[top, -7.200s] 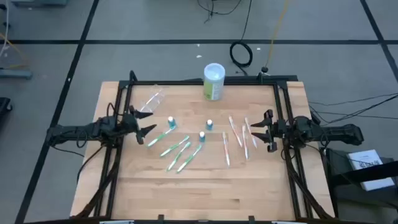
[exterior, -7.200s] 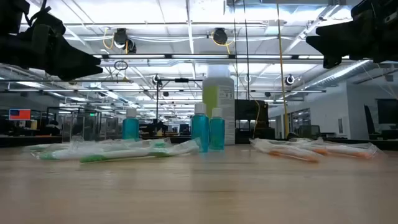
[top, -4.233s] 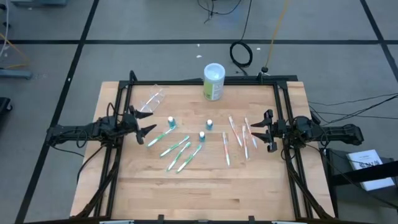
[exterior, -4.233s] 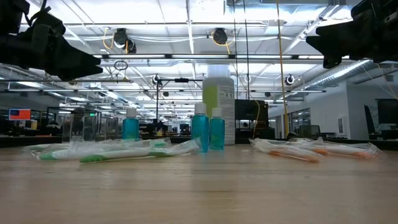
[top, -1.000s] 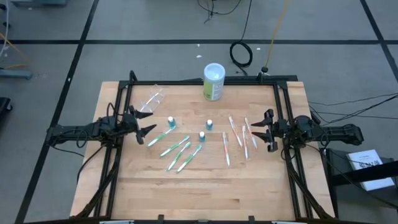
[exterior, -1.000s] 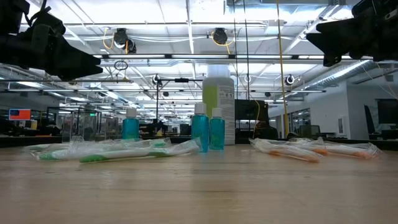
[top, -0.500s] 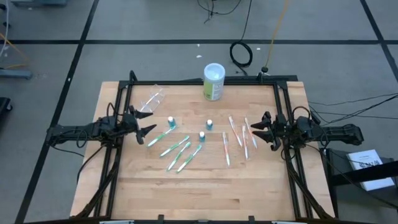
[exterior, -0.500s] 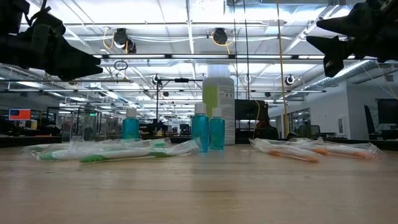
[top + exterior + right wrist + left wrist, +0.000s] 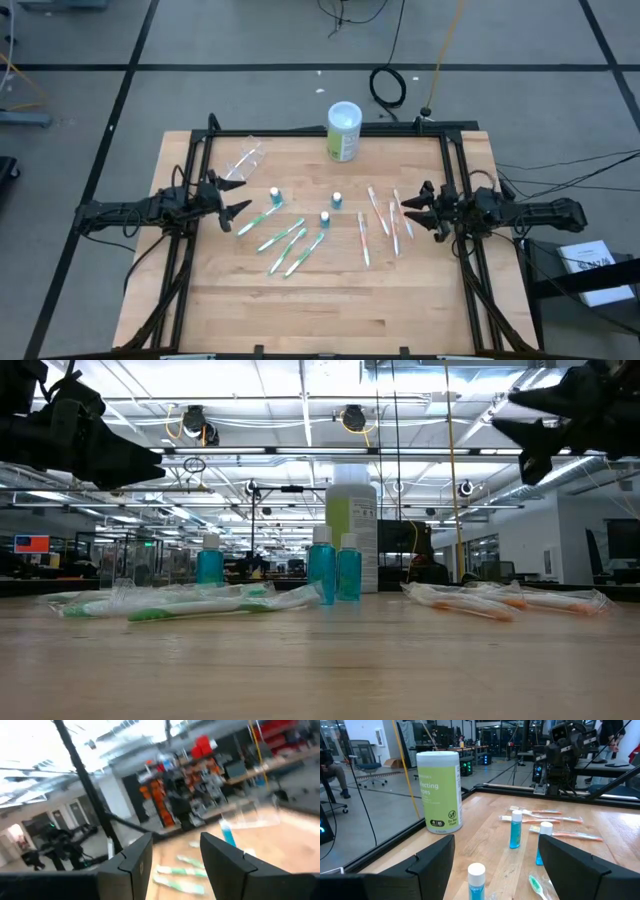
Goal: Pick & Place toothbrushing station
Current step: Put the orange toothbrush into the left section of the transparent organizer
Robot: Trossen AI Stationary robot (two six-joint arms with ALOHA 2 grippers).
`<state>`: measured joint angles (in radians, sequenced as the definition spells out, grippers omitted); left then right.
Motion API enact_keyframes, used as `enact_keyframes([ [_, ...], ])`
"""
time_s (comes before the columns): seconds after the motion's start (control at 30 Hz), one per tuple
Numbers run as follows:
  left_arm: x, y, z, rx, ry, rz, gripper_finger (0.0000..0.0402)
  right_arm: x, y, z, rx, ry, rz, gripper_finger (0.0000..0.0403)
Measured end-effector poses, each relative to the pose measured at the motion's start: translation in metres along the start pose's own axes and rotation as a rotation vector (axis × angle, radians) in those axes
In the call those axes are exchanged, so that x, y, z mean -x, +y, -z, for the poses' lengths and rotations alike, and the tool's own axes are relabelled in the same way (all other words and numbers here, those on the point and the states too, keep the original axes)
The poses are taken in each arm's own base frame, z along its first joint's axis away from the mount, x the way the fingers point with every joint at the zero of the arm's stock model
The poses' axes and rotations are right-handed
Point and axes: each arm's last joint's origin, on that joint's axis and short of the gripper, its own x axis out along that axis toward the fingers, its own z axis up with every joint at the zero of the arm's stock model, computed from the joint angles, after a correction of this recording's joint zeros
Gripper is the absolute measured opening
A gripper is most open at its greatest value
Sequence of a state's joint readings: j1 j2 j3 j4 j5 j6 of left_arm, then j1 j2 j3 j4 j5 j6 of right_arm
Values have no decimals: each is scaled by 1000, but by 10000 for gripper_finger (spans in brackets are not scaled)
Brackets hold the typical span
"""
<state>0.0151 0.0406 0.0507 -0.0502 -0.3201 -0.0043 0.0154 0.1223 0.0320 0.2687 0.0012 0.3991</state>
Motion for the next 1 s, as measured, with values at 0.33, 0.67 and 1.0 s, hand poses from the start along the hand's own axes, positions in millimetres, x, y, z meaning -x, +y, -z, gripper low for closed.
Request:
enact_keyframes([
  [0.33, 0, 0, 0, 0, -1, 0, 294, -13, -2, 7, -27, 642, 580, 235],
  [0.67, 0, 0, 0, 0, 0, 0, 294, -38, -4, 44, -108, 1113, 821, 232],
  [1.0, 0, 0, 0, 0, -1, 0, 294, -48, -10, 64, -112, 1169, 890, 224],
])
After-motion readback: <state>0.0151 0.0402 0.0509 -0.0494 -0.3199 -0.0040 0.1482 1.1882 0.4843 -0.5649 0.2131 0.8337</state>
